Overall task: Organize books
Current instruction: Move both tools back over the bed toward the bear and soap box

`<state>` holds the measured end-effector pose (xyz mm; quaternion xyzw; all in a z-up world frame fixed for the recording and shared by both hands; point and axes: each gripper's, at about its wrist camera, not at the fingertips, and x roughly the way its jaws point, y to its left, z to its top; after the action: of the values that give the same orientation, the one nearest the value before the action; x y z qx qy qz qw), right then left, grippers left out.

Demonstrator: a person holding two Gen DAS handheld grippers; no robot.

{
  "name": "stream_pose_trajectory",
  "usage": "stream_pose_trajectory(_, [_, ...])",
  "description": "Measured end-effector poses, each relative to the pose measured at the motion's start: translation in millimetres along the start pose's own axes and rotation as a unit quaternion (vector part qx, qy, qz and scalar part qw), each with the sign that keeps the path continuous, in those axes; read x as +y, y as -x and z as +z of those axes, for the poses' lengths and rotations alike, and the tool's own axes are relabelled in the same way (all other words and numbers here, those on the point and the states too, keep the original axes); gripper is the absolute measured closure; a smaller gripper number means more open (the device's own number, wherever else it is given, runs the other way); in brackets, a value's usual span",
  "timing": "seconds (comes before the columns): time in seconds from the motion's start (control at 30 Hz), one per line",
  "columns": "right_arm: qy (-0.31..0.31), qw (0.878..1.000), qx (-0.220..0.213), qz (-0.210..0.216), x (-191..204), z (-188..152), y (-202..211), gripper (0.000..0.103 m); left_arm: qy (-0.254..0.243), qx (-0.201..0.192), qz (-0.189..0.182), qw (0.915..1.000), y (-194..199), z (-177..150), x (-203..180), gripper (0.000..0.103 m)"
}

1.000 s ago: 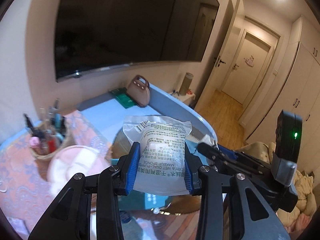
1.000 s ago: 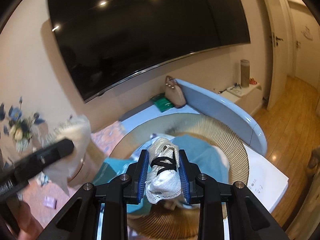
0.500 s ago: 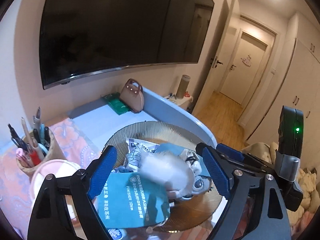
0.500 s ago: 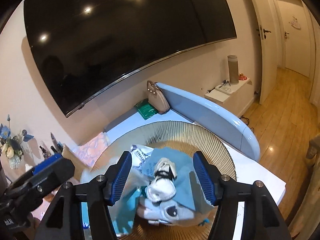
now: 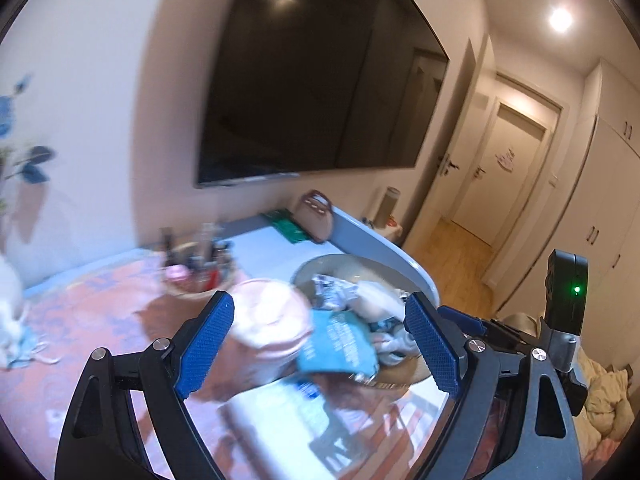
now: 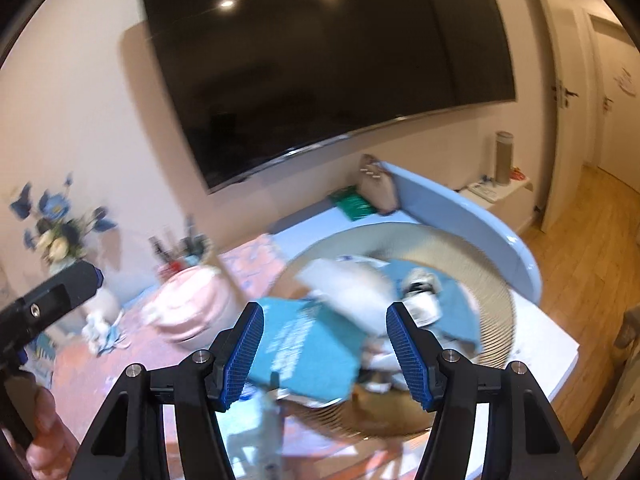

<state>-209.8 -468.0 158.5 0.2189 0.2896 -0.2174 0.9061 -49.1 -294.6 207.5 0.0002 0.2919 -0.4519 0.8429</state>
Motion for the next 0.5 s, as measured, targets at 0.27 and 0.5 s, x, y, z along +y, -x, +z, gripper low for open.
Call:
stream_pose_trajectory(0.27, [0.089, 0.994, 0.018, 0.059, 104, -25, 15, 0.034, 0.038, -0.031, 0.055, 0.9973, 94, -24, 77, 0.016])
stream_pose_trajectory(0.5, [0.204, 0.974, 0.033, 0.096, 211, -68, 9, 0.027, 0.115, -0.050, 0.210, 0.9697, 161, -77, 173, 0.016])
